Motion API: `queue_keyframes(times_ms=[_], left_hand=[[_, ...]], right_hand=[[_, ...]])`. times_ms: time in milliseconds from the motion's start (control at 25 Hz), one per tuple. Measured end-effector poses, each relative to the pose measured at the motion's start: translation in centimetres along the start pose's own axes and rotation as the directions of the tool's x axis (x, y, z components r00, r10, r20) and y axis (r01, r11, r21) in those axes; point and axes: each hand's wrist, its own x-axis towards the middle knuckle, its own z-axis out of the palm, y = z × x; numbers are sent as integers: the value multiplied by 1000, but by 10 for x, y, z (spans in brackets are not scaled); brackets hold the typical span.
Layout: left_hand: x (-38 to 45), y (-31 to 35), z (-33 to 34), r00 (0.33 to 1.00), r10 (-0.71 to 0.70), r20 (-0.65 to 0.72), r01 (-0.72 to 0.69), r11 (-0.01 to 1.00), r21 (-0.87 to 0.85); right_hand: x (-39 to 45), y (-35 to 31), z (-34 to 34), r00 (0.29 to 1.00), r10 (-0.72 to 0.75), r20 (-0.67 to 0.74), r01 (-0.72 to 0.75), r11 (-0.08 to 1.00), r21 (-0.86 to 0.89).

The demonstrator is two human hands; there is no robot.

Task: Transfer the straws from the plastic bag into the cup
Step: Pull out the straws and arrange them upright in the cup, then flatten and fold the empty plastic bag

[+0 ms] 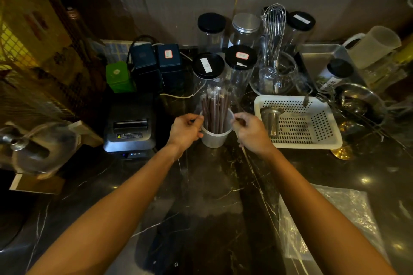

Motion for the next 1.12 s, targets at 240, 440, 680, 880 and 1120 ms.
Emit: queue_keyframes(times_ms=[240,440,680,880,1120], left_hand=[[-28,0,2,995,-94,-19,95,987,133],[-67,-5,38,992,-120,36,113,981,159],[-113,-6,124,892,-207,402,120,966,231],[-142,-11,181,819,-297,490,173,943,284],[-171,-31,223,782,-340,523,224,936,273]], right_hand=[[-26,1,-9,1000,-4,12,4,998,-62],[-75,17,-31,997,57,-61,-62,994,-86],[-153,64,-65,958,223,-179,-257,945,-202],[-216,103,-78,948,217,-234,-274,928,-253],[-271,158,-74,947,295,-126,-321,857,-404]])
